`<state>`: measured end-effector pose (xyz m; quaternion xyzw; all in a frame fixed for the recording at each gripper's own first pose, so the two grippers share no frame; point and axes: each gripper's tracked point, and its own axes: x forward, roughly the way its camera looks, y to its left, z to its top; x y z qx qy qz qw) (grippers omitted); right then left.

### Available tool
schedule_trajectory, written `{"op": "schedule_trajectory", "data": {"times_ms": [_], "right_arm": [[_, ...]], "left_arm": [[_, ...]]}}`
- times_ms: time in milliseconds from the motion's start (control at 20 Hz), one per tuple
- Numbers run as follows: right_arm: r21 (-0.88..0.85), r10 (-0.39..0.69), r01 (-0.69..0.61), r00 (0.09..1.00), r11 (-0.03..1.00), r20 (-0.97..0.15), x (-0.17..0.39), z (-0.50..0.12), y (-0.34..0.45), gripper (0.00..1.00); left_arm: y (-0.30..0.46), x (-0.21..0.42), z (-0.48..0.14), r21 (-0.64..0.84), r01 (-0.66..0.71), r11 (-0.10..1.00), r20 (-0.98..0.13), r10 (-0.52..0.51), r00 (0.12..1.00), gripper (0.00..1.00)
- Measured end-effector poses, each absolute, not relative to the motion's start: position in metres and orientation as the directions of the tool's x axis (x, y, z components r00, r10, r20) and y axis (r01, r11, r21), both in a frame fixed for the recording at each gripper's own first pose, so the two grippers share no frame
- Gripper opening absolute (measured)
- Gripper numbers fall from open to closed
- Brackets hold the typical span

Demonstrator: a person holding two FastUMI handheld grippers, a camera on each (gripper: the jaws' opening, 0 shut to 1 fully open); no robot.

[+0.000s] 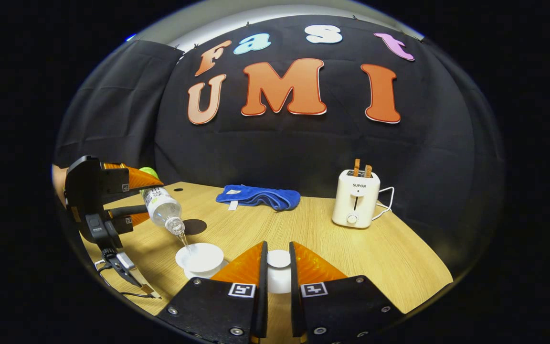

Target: Open the teacup lid with one hand, grasp the water bottle and pour water into the teacup with the other hand; after pouring, place the water bottle on the coaster and then close the teacup lid.

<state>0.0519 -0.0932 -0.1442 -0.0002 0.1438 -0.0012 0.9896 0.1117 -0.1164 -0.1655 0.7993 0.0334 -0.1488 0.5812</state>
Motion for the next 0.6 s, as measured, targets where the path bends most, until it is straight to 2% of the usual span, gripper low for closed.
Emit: {"op": "schedule_trajectory", "data": {"times_ms": [600], "right_arm": [[0.008,0.025,-0.023,0.962,1.000,-0.272,0.048,-0.139,-0.088,0.20]], "left_arm": [[-0.116,0.115,-0.140,0.888,0.174,-0.427,-0.242,-0.110,0.964,0.66]]}}
